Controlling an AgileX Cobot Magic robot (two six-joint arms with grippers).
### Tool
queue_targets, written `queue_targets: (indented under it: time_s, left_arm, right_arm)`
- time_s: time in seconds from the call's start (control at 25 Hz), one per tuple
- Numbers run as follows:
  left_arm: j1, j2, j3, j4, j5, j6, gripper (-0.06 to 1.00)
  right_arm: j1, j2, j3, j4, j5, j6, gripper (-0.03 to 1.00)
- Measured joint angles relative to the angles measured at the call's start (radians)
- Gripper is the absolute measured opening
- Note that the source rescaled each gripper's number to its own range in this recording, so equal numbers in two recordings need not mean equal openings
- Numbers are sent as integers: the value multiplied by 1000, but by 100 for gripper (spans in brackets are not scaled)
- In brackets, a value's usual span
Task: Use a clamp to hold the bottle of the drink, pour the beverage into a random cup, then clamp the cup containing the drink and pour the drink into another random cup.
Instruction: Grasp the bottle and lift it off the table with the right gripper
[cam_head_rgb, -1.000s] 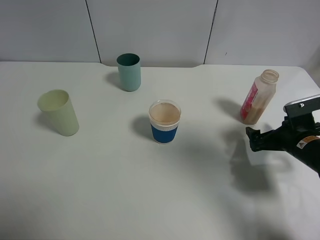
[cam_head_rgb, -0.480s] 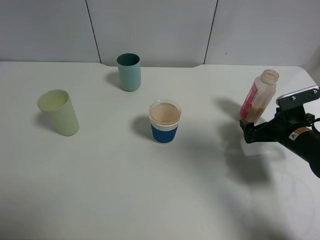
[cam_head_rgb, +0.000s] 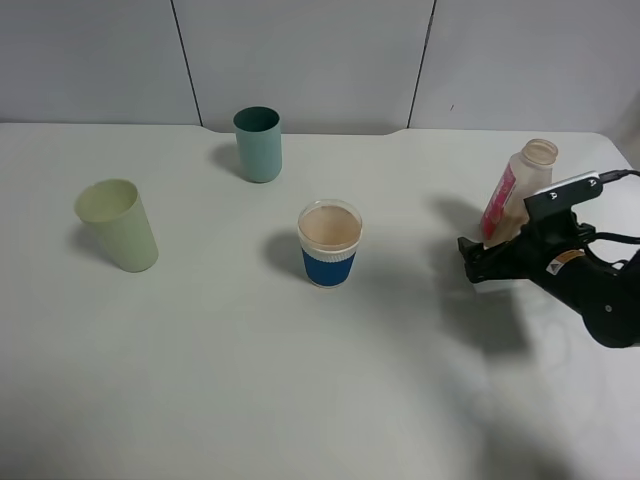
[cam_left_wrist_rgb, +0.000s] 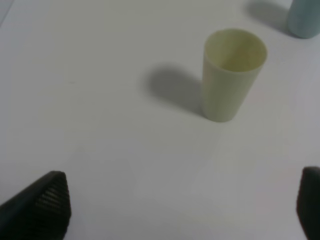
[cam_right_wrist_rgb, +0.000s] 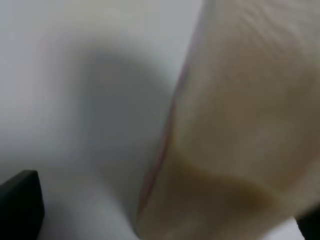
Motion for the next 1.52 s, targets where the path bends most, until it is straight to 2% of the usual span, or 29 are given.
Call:
queue_targets:
  time_s: [0.16, 0.32, 0.56, 1.0, 1.52]
  left_arm:
    - [0, 0, 0, 0, 0, 0, 67]
    - [0, 0, 0, 0, 0, 0, 67]
    - [0, 0, 0, 0, 0, 0, 67]
    - [0, 0, 0, 0, 0, 0, 67]
    - [0, 0, 0, 0, 0, 0, 67]
  right_arm:
    - [47, 26, -27, 53, -3, 7, 100]
    - [122, 32, -37, 204, -11, 9, 100]
    - [169, 32, -37, 324, -12, 9, 100]
    - [172, 32, -73, 352, -10, 7, 100]
    - [172, 60, -139, 307, -10, 5, 100]
